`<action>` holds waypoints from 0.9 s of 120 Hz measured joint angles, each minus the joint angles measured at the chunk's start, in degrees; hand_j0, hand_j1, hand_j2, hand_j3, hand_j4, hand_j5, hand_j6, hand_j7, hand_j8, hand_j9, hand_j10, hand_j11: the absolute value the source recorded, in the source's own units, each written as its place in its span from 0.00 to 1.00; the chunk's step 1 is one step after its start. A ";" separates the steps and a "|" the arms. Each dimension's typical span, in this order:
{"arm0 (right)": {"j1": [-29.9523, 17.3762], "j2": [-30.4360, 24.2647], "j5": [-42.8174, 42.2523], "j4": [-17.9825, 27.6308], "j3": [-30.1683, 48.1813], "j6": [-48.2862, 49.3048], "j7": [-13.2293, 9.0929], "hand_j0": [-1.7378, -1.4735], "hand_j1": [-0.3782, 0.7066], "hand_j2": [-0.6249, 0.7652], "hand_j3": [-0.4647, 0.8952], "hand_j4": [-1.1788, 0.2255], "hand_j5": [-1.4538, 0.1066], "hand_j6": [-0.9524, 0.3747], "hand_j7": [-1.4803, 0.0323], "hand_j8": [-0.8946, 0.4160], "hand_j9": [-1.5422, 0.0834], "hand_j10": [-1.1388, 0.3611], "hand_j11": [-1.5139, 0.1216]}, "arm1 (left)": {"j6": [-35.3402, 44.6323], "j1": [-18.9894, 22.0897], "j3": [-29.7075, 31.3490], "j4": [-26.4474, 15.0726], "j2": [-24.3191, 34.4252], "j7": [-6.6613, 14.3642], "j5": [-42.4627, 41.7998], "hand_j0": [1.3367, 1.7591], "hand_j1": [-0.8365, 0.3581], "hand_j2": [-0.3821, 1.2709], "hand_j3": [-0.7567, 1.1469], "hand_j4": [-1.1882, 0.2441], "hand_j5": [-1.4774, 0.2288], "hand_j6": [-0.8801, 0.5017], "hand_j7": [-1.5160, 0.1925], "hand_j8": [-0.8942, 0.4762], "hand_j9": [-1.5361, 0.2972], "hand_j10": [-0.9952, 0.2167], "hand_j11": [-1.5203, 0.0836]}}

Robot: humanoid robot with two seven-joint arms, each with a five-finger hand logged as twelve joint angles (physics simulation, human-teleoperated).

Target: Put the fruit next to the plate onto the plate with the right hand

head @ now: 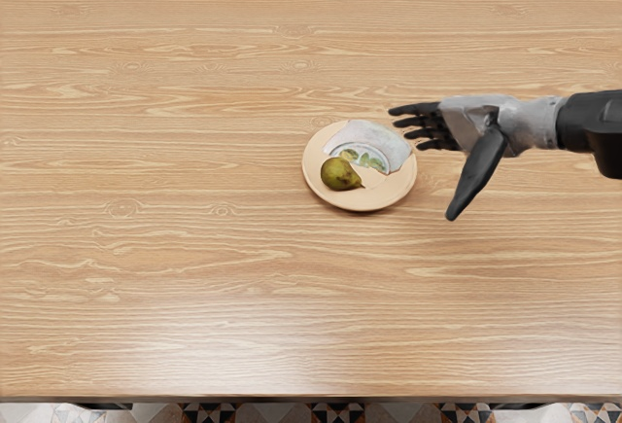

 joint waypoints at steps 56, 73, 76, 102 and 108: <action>-0.45 -4.83 7.93 -3.70 0.75 6.70 0.00 0.30 0.03 0.45 0.34 0.84 0.93 0.72 0.98 0.68 0.95 0.76 0.93 | 0.07 0.75 -0.08 0.00 0.00 0.47 0.00 0.76 0.99 0.23 0.40 0.83 0.87 0.64 0.89 0.65 0.84 0.82 0.95; -0.46 -4.98 8.02 -3.78 0.75 6.76 0.00 0.30 0.03 0.45 0.34 0.84 0.93 0.72 0.98 0.68 0.95 0.76 0.93 | 0.08 0.75 -0.09 0.00 0.00 0.51 0.00 0.76 0.99 0.23 0.40 0.83 0.87 0.64 0.89 0.65 0.84 0.82 0.95; -0.46 -4.99 8.03 -3.79 0.75 6.77 0.00 0.30 0.03 0.45 0.34 0.84 0.93 0.72 0.98 0.68 0.95 0.76 0.93 | 0.08 0.75 -0.09 0.00 0.00 0.51 0.00 0.76 0.99 0.23 0.40 0.83 0.87 0.64 0.89 0.65 0.84 0.82 0.95; -0.46 -5.03 8.05 -3.81 0.76 6.78 0.00 0.30 0.03 0.45 0.34 0.84 0.93 0.72 0.98 0.68 0.95 0.76 0.93 | 0.08 0.75 -0.09 0.00 0.00 0.52 0.00 0.76 0.99 0.23 0.40 0.83 0.87 0.64 0.89 0.65 0.84 0.82 0.95; -0.46 -5.03 8.05 -3.81 0.76 6.78 0.00 0.30 0.03 0.45 0.34 0.84 0.93 0.72 0.98 0.68 0.95 0.76 0.93 | 0.08 0.75 -0.09 0.00 0.00 0.52 0.00 0.76 0.99 0.23 0.40 0.83 0.87 0.64 0.89 0.65 0.84 0.82 0.95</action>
